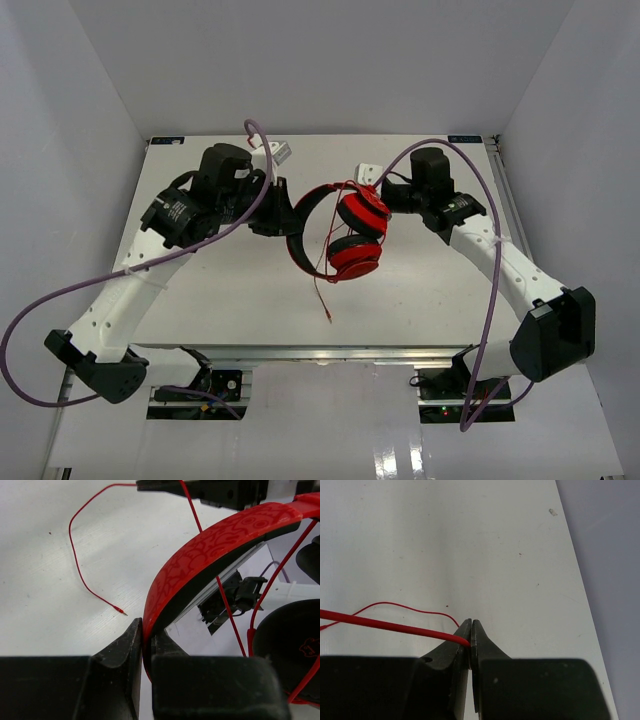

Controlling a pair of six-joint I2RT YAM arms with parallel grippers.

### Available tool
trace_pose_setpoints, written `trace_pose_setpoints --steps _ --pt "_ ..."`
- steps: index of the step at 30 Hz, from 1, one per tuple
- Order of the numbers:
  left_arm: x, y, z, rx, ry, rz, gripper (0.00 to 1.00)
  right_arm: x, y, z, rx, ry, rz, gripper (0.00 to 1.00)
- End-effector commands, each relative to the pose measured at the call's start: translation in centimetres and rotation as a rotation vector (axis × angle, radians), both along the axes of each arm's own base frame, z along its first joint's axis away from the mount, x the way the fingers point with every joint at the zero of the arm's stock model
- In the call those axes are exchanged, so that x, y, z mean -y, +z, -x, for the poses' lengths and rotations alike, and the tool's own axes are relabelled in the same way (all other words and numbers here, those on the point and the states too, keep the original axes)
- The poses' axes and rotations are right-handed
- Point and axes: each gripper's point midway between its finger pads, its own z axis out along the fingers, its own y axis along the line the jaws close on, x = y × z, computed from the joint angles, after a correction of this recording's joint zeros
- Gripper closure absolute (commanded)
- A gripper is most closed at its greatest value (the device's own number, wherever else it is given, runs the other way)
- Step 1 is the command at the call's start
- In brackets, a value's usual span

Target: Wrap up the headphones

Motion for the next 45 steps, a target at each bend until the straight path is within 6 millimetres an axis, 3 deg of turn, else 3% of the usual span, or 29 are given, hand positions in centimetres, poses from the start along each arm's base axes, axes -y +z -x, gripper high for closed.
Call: trace_pose_setpoints --steps 1,7,16,22,27,36,45 --pt "1.6 -0.8 2.4 0.047 -0.122 -0.035 1.0 0.9 3.5 -1.9 0.018 -0.1 -0.067 0.92" --pt "1.2 -3.7 0.7 0.08 -0.108 -0.184 1.0 1.3 4.2 -1.3 0.042 -0.091 -0.064 0.92" --pt "0.5 -5.0 -2.8 0.244 -0.144 -0.354 1.0 1.8 4.3 0.4 0.096 0.0 -0.007 0.92" --pt "-0.5 -6.1 -4.9 0.317 -0.134 -0.51 1.0 1.6 4.4 1.9 0.049 0.027 -0.049 0.92" --pt "-1.3 -6.5 -6.9 0.364 -0.075 -0.642 1.0 1.4 4.3 2.0 -0.002 -0.015 -0.103 0.92" --pt "-4.5 -4.4 -9.9 0.51 0.135 -0.908 1.0 0.9 1.8 2.9 -0.059 0.015 -0.057 0.92" --pt "-7.6 -1.4 -11.1 0.594 0.385 -1.038 1.0 0.3 0.3 4.0 -0.233 0.034 -0.067 0.92"
